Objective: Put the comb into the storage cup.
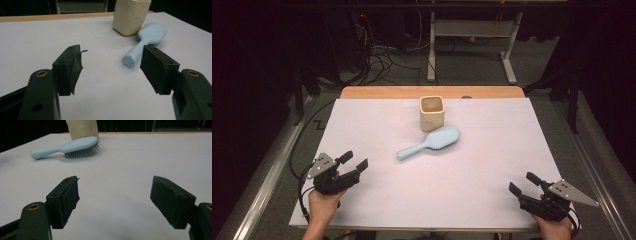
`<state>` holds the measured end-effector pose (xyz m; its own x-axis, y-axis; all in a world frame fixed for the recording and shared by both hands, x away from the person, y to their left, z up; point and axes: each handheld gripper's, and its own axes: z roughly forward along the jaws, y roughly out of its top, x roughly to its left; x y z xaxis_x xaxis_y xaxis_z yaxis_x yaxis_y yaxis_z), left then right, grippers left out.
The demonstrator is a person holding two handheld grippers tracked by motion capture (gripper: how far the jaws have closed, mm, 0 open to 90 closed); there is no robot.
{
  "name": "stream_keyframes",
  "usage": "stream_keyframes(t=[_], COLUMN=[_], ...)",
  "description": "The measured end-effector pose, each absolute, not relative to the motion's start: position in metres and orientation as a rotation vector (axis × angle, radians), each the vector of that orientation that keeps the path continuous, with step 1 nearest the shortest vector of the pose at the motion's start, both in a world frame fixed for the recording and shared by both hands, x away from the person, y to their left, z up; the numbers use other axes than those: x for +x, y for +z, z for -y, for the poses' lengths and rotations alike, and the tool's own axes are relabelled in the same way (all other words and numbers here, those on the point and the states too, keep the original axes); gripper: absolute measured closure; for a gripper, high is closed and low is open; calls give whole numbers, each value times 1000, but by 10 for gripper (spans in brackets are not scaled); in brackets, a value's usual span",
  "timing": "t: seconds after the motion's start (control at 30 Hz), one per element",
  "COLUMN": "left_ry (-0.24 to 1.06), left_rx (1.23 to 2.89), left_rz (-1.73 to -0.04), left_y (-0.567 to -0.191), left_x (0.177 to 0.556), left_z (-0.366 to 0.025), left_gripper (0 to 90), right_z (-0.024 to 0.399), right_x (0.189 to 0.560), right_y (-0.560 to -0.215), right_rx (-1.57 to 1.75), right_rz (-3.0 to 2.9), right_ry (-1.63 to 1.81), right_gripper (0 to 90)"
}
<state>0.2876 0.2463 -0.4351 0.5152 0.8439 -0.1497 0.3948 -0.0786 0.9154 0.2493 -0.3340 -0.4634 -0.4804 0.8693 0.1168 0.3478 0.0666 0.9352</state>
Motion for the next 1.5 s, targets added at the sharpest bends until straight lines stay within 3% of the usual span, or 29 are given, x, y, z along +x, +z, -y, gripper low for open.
stream_keyframes(t=[1.5], left_ry=[477], left_rx=[1744], left_rz=[-1000], left_y=[-421], left_x=[336], left_z=[-199], left_gripper=[388], right_z=[334], right_x=[249], right_y=[-463], right_rx=[1199], right_rz=[-1880], right_ry=[1425], right_gripper=[260])
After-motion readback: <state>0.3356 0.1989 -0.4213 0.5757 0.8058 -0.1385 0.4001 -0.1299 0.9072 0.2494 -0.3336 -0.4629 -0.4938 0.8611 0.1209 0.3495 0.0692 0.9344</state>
